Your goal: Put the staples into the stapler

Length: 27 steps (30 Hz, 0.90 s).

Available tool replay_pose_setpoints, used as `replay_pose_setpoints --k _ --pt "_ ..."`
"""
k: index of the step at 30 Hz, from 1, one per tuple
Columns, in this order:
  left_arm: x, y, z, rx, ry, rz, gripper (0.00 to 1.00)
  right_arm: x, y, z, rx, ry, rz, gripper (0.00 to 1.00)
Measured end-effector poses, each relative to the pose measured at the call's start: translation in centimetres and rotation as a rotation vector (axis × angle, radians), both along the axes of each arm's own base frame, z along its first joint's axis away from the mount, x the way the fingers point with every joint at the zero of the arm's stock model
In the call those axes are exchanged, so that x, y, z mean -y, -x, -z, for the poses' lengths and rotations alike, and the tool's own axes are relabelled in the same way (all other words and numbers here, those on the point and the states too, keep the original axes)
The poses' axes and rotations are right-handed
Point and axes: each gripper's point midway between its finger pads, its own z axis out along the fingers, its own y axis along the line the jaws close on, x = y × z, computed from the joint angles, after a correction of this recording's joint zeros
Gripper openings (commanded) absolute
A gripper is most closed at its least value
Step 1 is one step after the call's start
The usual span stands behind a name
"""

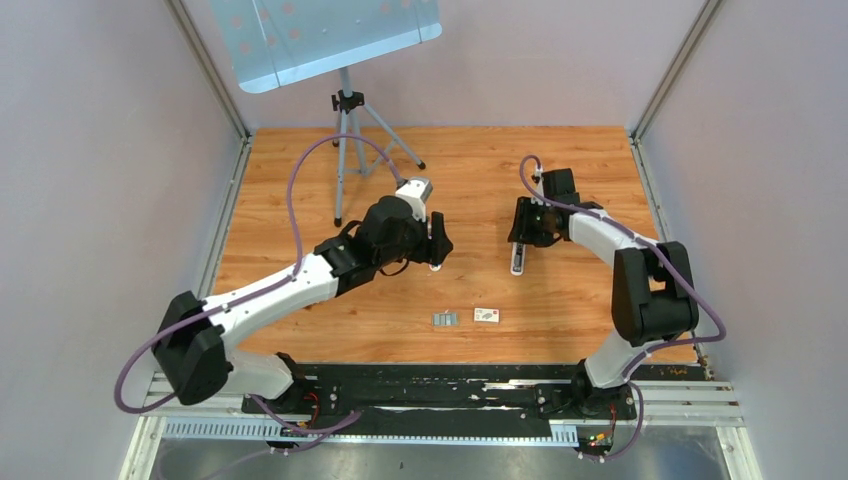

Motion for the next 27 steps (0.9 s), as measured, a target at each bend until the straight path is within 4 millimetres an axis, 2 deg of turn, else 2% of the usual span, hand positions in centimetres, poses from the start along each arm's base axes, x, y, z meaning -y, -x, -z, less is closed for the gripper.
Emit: replay_pose_setpoints --k 3,7,12,21,27 --pt "0.6 -1.6 0.8 -0.011 -0.001 -0.015 0.62 -0.2 -1.4 -0.3 0.019 -0.006 -0.006 0.49" --pt "-0.1 -3.6 2.4 -0.039 -0.005 -0.051 0.61 -0.3 -2.6 -0.5 0.032 0.002 -0.013 0.46" --pt "-0.8 -5.2 3.1 -0.055 -0.009 -0.074 0.61 0.1 -2.9 -0.2 0.032 0.025 -0.013 0.45" --pt "-0.4 -5.4 2.7 -0.040 0.003 -0.033 0.61 0.8 -1.9 -0.1 -0.002 0.065 -0.021 0.50" --pt "0.8 -5.6 2.0 -0.026 0.038 0.010 0.58 1.9 -0.1 -2.4 -0.004 0.119 -0.041 0.39"
